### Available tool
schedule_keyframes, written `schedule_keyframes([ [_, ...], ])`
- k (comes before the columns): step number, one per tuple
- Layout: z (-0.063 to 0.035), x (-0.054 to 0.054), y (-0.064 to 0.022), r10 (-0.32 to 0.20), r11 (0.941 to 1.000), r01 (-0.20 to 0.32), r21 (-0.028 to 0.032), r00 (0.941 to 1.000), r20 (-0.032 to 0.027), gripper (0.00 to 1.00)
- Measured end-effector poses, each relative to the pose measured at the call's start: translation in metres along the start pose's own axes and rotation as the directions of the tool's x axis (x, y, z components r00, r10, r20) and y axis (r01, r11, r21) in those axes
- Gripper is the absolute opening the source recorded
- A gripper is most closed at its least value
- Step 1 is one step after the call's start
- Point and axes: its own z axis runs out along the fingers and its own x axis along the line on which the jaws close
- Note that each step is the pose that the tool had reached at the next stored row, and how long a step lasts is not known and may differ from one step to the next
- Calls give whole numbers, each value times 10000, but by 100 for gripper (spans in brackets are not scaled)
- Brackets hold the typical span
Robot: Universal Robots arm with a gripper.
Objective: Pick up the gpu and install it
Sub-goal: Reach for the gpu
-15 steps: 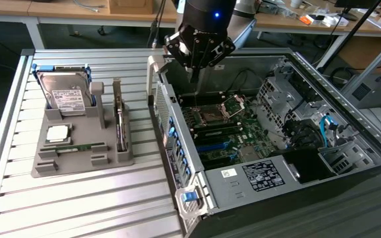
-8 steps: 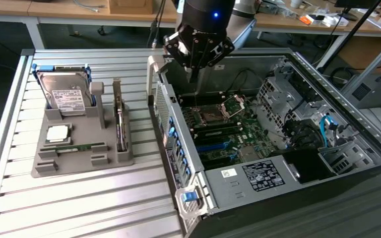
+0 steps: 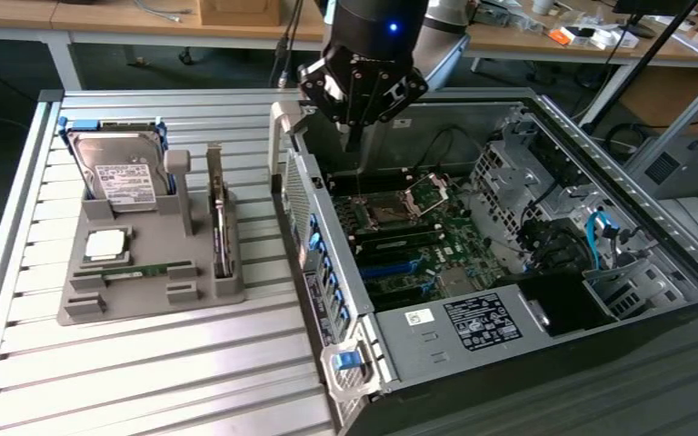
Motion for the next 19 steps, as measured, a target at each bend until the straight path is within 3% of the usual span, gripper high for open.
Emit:
schedule_keyframes([
  [19,0,50,-4,0,10000,0,0,10000,0,11],
])
